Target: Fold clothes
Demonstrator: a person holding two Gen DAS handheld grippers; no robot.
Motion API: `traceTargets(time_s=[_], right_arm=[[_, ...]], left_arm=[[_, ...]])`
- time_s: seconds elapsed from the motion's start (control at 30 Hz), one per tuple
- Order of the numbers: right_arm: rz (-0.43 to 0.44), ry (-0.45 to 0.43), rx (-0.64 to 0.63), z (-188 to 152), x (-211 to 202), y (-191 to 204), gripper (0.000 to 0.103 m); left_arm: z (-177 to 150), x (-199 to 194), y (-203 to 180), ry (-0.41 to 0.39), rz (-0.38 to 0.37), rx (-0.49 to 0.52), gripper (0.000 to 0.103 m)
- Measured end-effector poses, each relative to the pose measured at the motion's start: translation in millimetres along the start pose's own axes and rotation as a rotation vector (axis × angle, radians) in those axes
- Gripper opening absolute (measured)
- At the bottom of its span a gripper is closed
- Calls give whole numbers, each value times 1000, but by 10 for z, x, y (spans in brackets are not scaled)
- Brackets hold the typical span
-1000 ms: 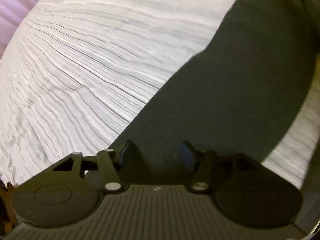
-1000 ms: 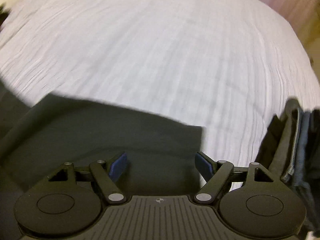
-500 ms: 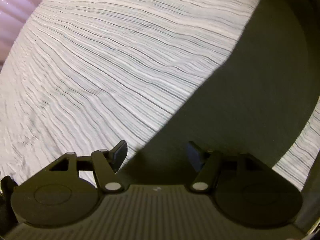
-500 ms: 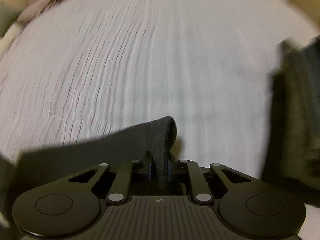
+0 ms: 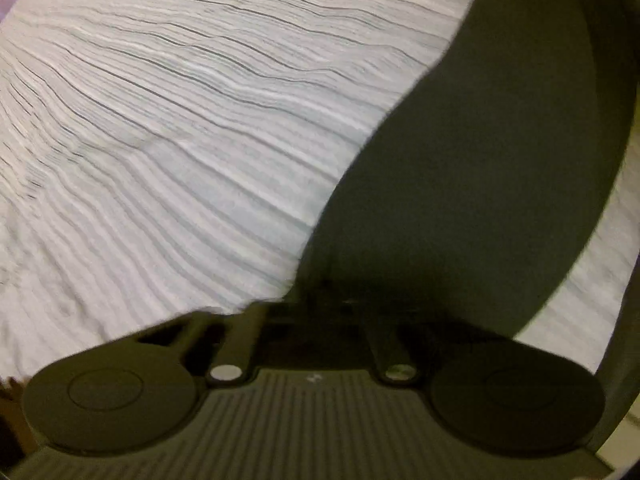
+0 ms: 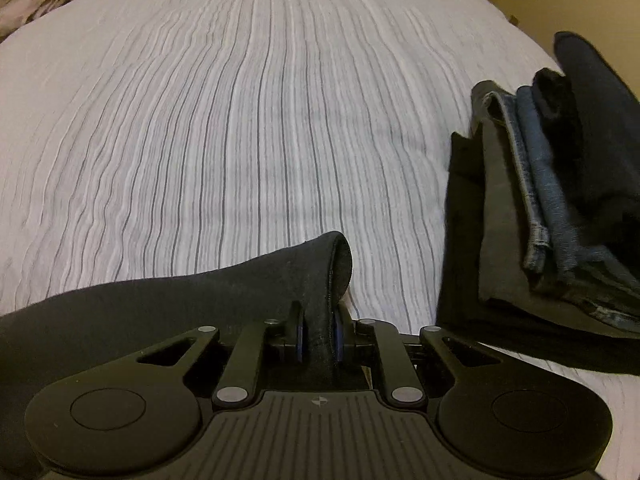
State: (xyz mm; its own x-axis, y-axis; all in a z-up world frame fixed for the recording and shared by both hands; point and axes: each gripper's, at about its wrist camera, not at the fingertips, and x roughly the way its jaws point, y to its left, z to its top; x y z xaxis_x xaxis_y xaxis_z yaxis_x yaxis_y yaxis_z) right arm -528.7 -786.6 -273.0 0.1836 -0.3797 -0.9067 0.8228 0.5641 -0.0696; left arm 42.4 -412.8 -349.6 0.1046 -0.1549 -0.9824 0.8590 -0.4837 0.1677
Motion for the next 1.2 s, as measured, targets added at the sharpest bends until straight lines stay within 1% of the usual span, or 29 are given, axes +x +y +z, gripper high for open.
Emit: traceTargets(time_s=[0.03, 0.13, 0.2, 0.27, 0.33, 0.4, 0.5, 0.53, 0.57, 0.6, 0.63, 0.67, 0.7, 0.73, 0.8, 0.87, 0.93, 1.0, 1.07, 1.1, 1.2], right_arm=[[-8, -7, 9, -4, -68, 9, 12], [-12, -56, 33, 42, -360, 55, 12], [-12, -88, 30, 99, -474, 76, 12], [-28, -104, 33, 112, -450, 113, 12], [-45, -84, 60, 111, -312, 139, 12], [-63, -59, 76, 93, -160, 170, 12], [-89, -36, 34, 47, -34, 228, 13], [-98, -36, 26, 26, -23, 237, 17], [-115, -40, 20, 14, -23, 245, 31], [-137, -44, 16, 7, -57, 247, 36], [-150, -47, 18, -3, -111, 242, 39], [-155, -46, 23, -8, -163, 236, 50], [-164, -52, 31, -23, -225, 232, 56], [-164, -61, 40, -45, -303, 241, 58], [-125, -67, 55, -110, -446, 309, 58], [-88, -73, 47, -202, -585, 446, 58], [-23, -78, -7, -334, -713, 730, 58], [53, -77, -91, -480, -806, 1099, 58], [152, -62, -226, -661, -833, 1591, 58], [176, -64, -299, -753, -826, 1805, 58], [248, -70, -517, -1028, -807, 2447, 58]], left_arm=[[-44, -92, 19, -17, 14, -23, 2], [-233, -500, 207, -114, 74, -168, 3], [-317, -637, 299, -145, 100, -227, 3], [-301, -511, 339, -132, 107, -241, 3], [-261, -339, 372, -112, 109, -250, 4], [-212, -158, 320, -86, 125, -216, 4], [-246, -9, 272, -43, 163, -195, 11], [-267, 2, 267, -39, 175, -203, 16], [-297, -8, 275, -38, 186, -220, 22], [-333, -31, 293, -37, 197, -244, 33], [-386, -82, 303, -37, 204, -269, 38], [-455, -156, 289, -35, 206, -287, 38], [-527, -232, 262, -32, 207, -302, 39], [-600, -308, 234, -28, 208, -316, 42], [-752, -458, 150, -24, 204, -341, 45], [-930, -577, -23, -20, 179, -348, 48], [-1078, -623, -200, -14, 169, -353, 48], [-1184, -637, -387, -6, 175, -350, 49], [-1237, -600, -560, -9, 209, -326, 49], [-1242, -569, -634, -12, 245, -287, 49], [-1223, -429, -818, -20, 364, -127, 50]])
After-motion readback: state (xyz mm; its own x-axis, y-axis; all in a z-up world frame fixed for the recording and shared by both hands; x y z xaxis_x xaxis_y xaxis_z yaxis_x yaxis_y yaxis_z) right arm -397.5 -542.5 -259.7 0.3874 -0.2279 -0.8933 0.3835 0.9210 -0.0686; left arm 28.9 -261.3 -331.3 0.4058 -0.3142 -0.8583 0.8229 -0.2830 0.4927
